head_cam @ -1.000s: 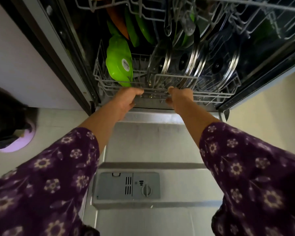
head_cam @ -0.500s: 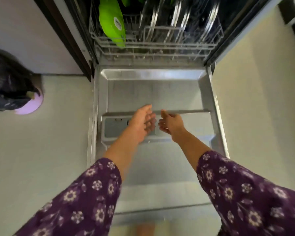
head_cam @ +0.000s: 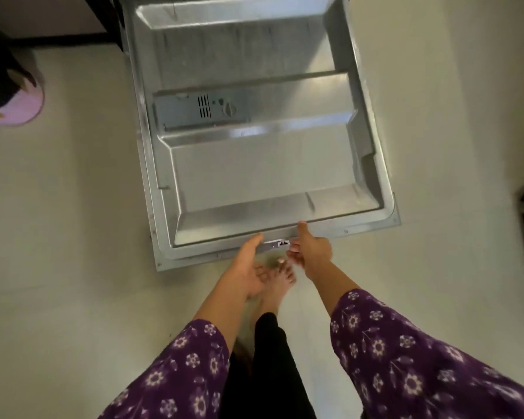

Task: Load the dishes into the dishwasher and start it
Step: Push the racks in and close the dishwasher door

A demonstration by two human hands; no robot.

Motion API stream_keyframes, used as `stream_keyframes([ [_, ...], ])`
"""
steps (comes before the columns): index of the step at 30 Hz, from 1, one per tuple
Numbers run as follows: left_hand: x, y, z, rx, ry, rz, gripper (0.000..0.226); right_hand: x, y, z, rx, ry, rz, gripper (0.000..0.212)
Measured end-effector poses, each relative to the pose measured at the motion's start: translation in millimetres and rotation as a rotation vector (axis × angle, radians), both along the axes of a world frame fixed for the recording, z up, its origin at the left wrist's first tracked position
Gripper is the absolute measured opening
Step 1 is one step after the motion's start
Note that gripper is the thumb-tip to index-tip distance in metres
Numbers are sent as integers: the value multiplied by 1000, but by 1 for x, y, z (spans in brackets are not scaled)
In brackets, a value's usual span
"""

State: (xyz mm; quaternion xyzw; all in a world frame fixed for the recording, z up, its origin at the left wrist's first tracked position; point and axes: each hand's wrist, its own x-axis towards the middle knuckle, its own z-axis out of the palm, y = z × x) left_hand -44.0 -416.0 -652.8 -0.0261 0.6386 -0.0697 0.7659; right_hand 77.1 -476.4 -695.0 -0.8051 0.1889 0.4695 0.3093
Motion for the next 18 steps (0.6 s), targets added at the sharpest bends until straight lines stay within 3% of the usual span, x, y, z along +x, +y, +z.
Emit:
stream_keyframes([
  [2, -4, -8, -8, 6, 14, 131, 69, -3, -22, -11, -61, 8, -79, 64],
  [4, -5, -14, -24, 99, 94, 248, 82, 3, -36, -21, -54, 113, -14, 100],
  [6, -7, -20, -42, 185, 147, 338, 80, 7, -46, -33, 46, 276, 29, 137],
  [7, -7, -20, -50, 211, 146, 371, 80, 9, -49, -39, 138, 322, -21, 140],
  [11, -5, -9, -67, 226, 127, 476, 87, 19, -37, -49, 503, 348, -357, 101],
  [15, -5, 0, -65, 189, 141, 533, 86, 16, -19, -40, 495, 237, -452, 38],
  [18, -7, 2, -46, 215, 144, 519, 86, 8, -19, -21, 458, 162, -418, 46],
])
